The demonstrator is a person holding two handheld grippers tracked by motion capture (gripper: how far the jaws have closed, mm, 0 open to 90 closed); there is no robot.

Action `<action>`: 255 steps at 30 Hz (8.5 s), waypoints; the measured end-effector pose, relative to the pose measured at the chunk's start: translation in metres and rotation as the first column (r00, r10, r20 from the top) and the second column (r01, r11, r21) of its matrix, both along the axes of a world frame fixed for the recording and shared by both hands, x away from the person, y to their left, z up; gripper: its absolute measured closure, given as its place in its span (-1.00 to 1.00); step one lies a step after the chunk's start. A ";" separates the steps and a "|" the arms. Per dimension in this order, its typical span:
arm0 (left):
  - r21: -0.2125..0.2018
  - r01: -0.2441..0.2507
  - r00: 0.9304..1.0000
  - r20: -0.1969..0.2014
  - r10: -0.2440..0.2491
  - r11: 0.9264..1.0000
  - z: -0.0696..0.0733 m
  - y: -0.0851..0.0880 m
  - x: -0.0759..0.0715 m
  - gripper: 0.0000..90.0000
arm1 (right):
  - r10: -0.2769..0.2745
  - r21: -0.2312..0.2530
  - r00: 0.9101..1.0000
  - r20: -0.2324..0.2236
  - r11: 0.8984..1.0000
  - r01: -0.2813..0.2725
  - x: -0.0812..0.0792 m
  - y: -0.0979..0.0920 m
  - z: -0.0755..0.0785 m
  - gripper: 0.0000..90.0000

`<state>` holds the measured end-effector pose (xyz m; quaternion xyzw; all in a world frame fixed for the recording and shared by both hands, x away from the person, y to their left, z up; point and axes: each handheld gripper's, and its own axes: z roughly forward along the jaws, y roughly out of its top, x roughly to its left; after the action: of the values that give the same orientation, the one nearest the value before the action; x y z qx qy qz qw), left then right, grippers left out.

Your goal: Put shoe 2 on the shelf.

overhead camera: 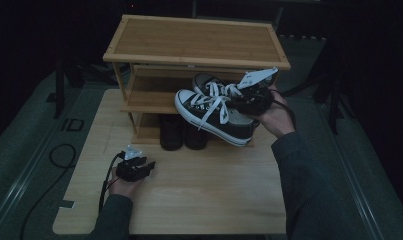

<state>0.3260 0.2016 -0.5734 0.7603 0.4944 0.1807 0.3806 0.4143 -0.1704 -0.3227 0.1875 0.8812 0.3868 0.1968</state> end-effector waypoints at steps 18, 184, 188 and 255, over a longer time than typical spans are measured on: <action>0.003 0.000 1.000 0.001 0.000 1.000 0.000 0.000 0.000 0.24 | -0.174 0.003 0.984 0.026 0.985 0.174 0.008 0.024 -0.007 0.91; 0.033 0.109 0.993 0.041 -0.110 0.994 0.094 -0.023 0.023 0.38 | -0.053 0.033 0.999 -0.003 0.998 0.053 -0.012 -0.004 0.016 1.00; 0.033 0.120 0.991 0.054 -0.121 0.992 0.106 -0.023 0.025 0.51 | -0.041 0.031 0.999 -0.004 0.999 0.041 -0.016 -0.004 0.015 1.00; 0.177 0.090 0.989 0.097 -0.108 0.980 0.188 -0.057 0.105 1.00 | 0.083 -0.020 0.991 -0.101 0.996 -0.085 -0.050 -0.005 -0.041 1.00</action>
<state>0.4306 0.1451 -0.3853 0.8033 0.4175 0.2437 0.3479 0.3639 -0.1754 -0.3635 0.1670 0.9017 0.3741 0.1382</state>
